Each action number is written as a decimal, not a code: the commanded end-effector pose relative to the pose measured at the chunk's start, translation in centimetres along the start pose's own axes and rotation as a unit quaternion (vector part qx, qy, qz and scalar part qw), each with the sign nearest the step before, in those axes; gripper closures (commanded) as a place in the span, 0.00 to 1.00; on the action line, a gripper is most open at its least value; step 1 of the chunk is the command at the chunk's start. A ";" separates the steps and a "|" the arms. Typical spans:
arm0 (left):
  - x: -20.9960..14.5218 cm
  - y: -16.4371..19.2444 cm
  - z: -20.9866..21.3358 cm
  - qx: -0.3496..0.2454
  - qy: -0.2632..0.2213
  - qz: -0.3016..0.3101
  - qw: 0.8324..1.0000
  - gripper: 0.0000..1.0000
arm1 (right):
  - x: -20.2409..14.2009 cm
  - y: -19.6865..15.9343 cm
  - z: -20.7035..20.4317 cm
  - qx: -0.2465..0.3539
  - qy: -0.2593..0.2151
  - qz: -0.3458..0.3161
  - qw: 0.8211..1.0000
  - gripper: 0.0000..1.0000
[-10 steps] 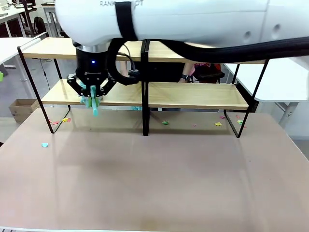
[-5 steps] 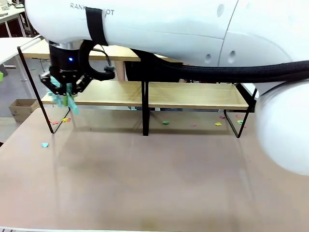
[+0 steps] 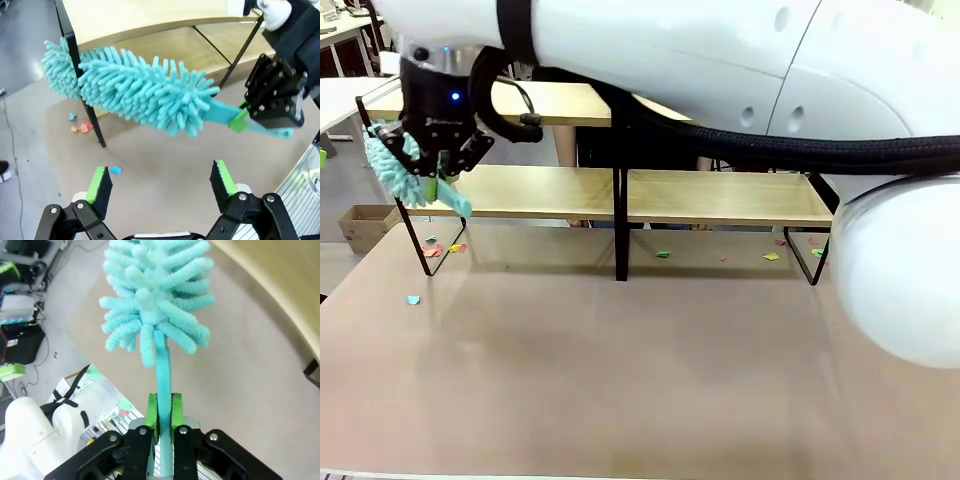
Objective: Clean the shelves.
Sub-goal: Clean another randomly selected level of the Shelf with the Duster.
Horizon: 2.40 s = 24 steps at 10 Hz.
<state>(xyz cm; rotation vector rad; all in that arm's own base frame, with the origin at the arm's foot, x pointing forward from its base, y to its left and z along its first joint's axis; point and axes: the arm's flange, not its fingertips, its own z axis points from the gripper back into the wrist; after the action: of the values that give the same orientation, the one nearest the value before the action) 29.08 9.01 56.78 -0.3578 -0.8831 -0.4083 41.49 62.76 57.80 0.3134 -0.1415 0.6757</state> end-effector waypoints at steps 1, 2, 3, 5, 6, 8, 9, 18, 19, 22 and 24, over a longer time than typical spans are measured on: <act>0.0 0.0 0.0 -0.002 -0.002 0.000 1.000 0.00 | -1.7 -1.5 1.8 0.012 0.006 -0.026 1.000 0.88; 0.0 0.0 0.0 -0.002 -0.002 0.000 1.000 0.00 | -2.9 -2.2 2.2 0.012 0.016 -0.031 0.999 0.88; 0.0 0.0 0.0 -0.002 -0.002 0.000 1.000 0.00 | -4.6 -3.2 2.8 0.034 0.060 -0.025 0.997 0.88; 0.0 0.0 0.0 -0.002 -0.002 0.000 1.000 0.00 | -9.1 -6.8 4.6 0.077 0.156 -0.013 0.985 0.88; 0.0 0.0 0.0 -0.002 -0.002 0.000 1.000 0.00 | -12.2 -9.3 6.0 0.100 0.203 -0.015 0.974 0.88; 0.0 0.0 0.0 -0.002 -0.002 0.000 1.000 0.00 | -19.5 -15.2 9.9 0.142 0.258 -0.005 0.956 0.88; 0.0 0.0 0.0 -0.002 -0.002 0.000 1.000 0.00 | -22.8 -17.8 11.7 0.155 0.242 -0.027 0.957 0.88; 0.0 0.0 0.0 -0.002 -0.002 0.000 1.000 0.00 | -49.8 -34.3 20.7 0.325 0.035 -0.047 0.944 0.88; 0.0 0.0 0.0 -0.002 -0.002 0.000 1.000 0.00 | -50.5 -34.8 19.6 0.343 0.024 -0.037 0.938 0.88; 0.0 0.0 0.0 -0.002 -0.002 0.000 1.000 0.00 | -50.4 -34.5 21.1 0.319 0.020 -0.063 0.946 0.88; 0.0 0.0 0.0 -0.002 -0.002 0.000 1.000 0.00 | -50.4 -34.5 21.1 0.319 0.020 -0.063 0.946 0.88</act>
<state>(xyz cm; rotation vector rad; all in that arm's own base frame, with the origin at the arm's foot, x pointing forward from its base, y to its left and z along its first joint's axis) 28.99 9.03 56.86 -0.3569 -0.8859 -0.4078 23.81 0.74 57.44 0.9151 0.1529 0.5716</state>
